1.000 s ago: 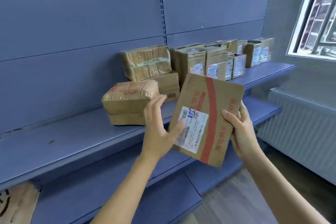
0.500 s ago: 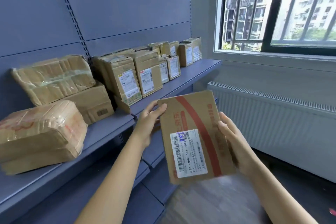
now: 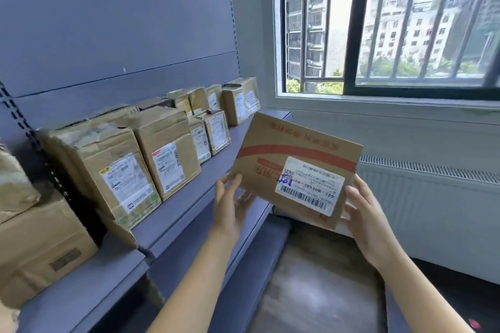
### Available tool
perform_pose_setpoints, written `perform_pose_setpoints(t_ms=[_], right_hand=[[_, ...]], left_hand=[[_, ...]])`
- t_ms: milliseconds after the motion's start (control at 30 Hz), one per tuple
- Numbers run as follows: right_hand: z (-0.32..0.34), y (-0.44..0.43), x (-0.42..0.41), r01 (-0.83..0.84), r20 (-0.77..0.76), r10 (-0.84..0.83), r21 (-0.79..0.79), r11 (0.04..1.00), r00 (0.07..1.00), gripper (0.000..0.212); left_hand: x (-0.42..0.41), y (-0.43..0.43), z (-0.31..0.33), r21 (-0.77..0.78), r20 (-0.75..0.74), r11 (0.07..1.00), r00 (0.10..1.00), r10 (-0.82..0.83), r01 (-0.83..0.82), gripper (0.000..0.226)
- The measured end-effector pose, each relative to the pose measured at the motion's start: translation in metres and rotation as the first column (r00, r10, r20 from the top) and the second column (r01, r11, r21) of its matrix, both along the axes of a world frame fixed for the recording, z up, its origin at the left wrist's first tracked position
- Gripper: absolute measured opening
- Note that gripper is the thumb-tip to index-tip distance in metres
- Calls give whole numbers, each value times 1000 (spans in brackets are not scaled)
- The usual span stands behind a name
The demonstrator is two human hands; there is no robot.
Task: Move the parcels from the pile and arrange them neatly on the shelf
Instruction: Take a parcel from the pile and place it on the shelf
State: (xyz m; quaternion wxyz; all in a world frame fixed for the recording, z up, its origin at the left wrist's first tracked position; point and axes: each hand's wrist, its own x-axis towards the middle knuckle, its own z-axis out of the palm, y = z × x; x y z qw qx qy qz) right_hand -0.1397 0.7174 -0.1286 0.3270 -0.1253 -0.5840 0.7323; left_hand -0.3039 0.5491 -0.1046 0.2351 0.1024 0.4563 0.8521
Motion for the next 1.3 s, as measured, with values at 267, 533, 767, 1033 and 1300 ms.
perform_pose_setpoints(t_ms=[267, 533, 767, 1033, 1300], right_hand=[[-11, 73, -62, 168, 45, -171, 69, 983, 984, 88], [-11, 189, -134, 148, 41, -155, 139, 979, 987, 111], [9, 297, -210, -5, 81, -7, 149, 989, 997, 74], [-4, 345, -302, -139, 73, 135, 56, 989, 988, 58], [-8, 372, -399, -171, 106, 162, 82, 982, 981, 54]], left_hand=[[-59, 75, -14, -422, -383, 895, 923, -30, -146, 24], [-127, 181, -13, -382, -391, 903, 920, 37, -198, 22], [-175, 258, -16, -406, -352, 849, 915, 197, -339, 24], [-237, 261, -19, -465, -397, 722, 850, 347, -512, 17], [-323, 279, -13, -437, -528, 652, 764, 371, -619, 22]])
